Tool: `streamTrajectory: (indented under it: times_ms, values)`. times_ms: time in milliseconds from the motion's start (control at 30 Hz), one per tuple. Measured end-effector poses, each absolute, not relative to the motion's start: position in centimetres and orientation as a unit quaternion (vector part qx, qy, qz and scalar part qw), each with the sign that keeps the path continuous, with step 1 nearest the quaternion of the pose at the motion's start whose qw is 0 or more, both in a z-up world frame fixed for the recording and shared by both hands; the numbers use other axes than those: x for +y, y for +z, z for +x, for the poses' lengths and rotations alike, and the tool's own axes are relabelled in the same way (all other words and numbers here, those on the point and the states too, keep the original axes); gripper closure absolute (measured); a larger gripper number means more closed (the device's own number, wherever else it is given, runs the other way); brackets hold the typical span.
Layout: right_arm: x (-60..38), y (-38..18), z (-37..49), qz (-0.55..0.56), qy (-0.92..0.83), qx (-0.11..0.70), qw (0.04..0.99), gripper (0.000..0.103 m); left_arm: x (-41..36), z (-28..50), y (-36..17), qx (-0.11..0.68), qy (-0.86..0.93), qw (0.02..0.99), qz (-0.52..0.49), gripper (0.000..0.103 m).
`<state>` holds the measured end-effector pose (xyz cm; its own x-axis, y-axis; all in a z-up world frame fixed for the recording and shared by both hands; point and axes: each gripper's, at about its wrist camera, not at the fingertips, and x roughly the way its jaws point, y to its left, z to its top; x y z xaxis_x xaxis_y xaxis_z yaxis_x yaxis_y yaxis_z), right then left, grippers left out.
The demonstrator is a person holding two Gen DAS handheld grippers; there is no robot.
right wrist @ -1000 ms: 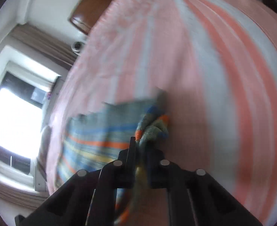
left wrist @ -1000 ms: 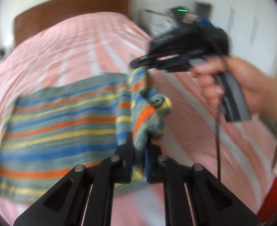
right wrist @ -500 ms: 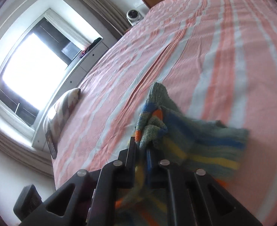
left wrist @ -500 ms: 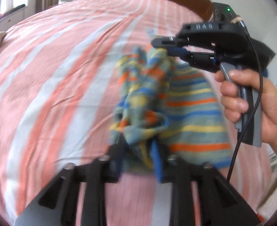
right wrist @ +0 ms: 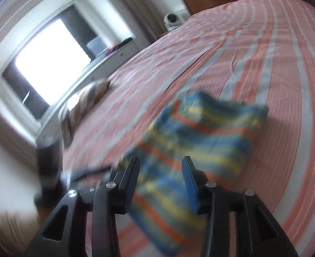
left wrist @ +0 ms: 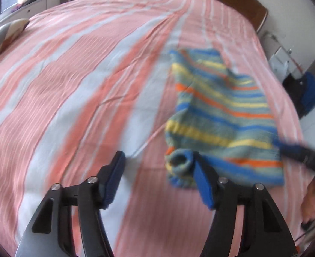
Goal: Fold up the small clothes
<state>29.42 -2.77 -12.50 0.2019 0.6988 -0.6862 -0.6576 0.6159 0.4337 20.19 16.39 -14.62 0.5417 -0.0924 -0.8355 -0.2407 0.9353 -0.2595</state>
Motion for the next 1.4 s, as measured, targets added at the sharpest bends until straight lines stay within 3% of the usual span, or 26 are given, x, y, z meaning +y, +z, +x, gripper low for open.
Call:
streamTrajectory:
  times_ms: [100,200,233,367,500,667,767,800,833,867,900,933,967,1067,1167,1300,1367,1400]
  values:
    - [-3.0,-17.9,26.8,-0.027,0.386,0.507,0.770,0.065,16.6,19.2,-14.1,0.488,0.050,0.859,-0.146,0.039]
    - [-3.6,-16.4,25.1,-0.033,0.364,0.473,0.802,0.065,17.3,18.5,-12.8,0.486,0.054,0.862,-0.136,0.037]
    - [-3.9,-15.8,24.7,-0.025,0.357,0.467,0.809,0.060,17.5,18.1,-12.1,0.477,0.061,0.867,-0.129,0.033]
    - [-6.5,-12.7,23.6,0.007,0.337,0.421,0.842,0.022,18.4,18.3,-10.1,0.453,0.029,0.879,-0.144,0.018]
    - [-8.3,-13.2,24.9,0.030,0.307,0.439,0.844,0.021,18.9,22.0,-10.4,0.468,-0.052,0.861,-0.193,0.015]
    - [-9.3,-14.0,28.9,0.132,0.291,0.453,0.832,0.021,17.0,28.9,-14.0,0.544,-0.083,0.824,-0.135,0.015]
    - [-8.1,-15.5,32.9,0.191,0.306,0.488,0.795,0.021,16.2,31.6,-14.7,0.543,-0.084,0.827,-0.118,0.012]
    - [-7.5,-16.3,34.0,0.205,0.307,0.502,0.782,0.021,15.9,32.3,-14.6,0.541,-0.079,0.829,-0.117,0.014]
    - [-6.8,-17.2,35.1,0.215,0.307,0.512,0.773,0.021,15.5,32.9,-14.6,0.541,-0.079,0.829,-0.117,0.026]
    - [-5.8,-18.1,36.1,0.211,0.308,0.520,0.768,0.027,15.1,33.2,-14.7,0.542,-0.081,0.829,-0.115,0.037]
    - [-4.8,-18.4,36.6,0.198,0.311,0.520,0.771,0.035,14.4,33.4,-14.8,0.545,-0.088,0.826,-0.111,0.073]
    - [-3.3,-18.5,37.0,0.167,0.310,0.518,0.780,0.052,13.8,33.5,-15.1,0.550,-0.098,0.821,-0.115,0.084]
    - [-2.2,-18.3,37.0,0.135,0.300,0.516,0.791,0.067,13.3,33.4,-14.9,0.546,-0.086,0.826,-0.105,0.085]
    - [1.5,-16.2,34.9,-0.001,0.255,0.474,0.843,0.078,11.9,32.7,-13.4,0.519,-0.060,0.850,-0.070,0.090]
    - [3.5,-13.6,31.4,-0.084,0.241,0.403,0.879,0.079,12.3,31.5,-11.4,0.489,-0.059,0.866,-0.086,0.091]
    - [3.3,-10.8,29.0,-0.083,0.248,0.345,0.901,0.079,12.3,30.2,-8.2,0.451,-0.062,0.887,-0.075,0.090]
    - [2.9,-10.0,29.4,-0.070,0.249,0.342,0.904,0.079,11.9,31.1,-8.3,0.453,-0.054,0.887,-0.066,0.083]
    - [2.7,-10.0,29.9,-0.059,0.247,0.346,0.903,0.079,11.9,31.4,-8.8,0.461,-0.044,0.884,-0.063,0.074]
